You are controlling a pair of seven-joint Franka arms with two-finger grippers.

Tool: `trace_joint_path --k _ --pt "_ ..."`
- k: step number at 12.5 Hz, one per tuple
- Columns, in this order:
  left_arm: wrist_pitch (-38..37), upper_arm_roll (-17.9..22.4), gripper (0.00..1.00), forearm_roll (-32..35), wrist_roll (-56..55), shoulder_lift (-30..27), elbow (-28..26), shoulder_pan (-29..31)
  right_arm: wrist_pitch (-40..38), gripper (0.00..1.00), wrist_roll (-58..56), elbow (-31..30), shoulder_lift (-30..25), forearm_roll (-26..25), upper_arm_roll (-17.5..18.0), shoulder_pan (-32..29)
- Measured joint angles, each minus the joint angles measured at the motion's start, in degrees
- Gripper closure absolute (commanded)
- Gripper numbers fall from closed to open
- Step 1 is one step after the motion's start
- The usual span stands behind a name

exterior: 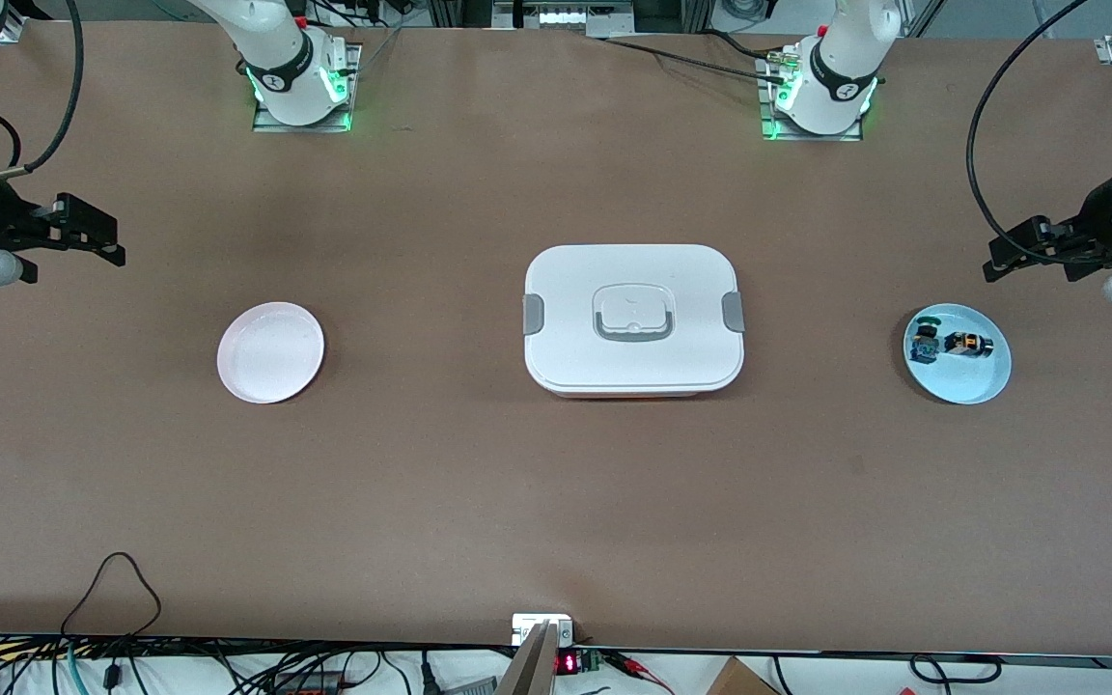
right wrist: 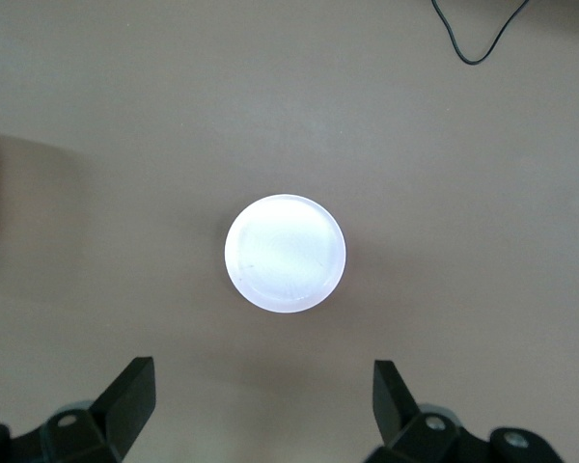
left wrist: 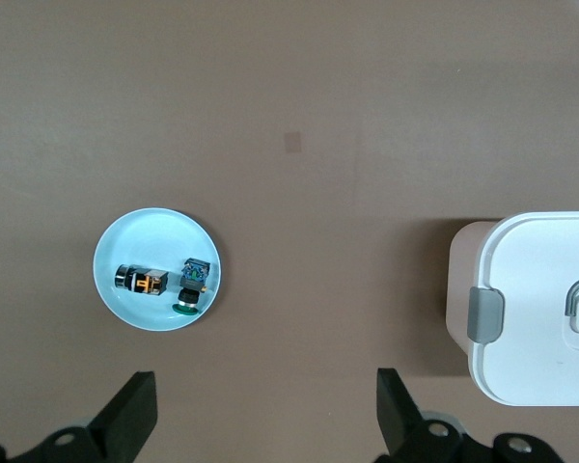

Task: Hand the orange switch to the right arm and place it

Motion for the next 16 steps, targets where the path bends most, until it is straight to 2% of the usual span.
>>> trace_joint_path --k 9,13,16 --pt "-0.1 0.0 0.00 0.2 0.0 4.6 -0.1 -0.1 -0.1 0.00 0.0 -0.1 0.1 0.0 0.0 0.1" --pt "-0.2 0.1 0.00 0.2 0.0 8.6 -0.3 0.0 -0.1 0.00 0.0 -0.1 0.1 0.0 0.0 0.0" --pt "-0.2 0.2 0.00 0.2 0.0 9.1 -0.4 0.2 0.0 0.00 0.0 -0.1 0.1 0.0 -0.1 0.0"
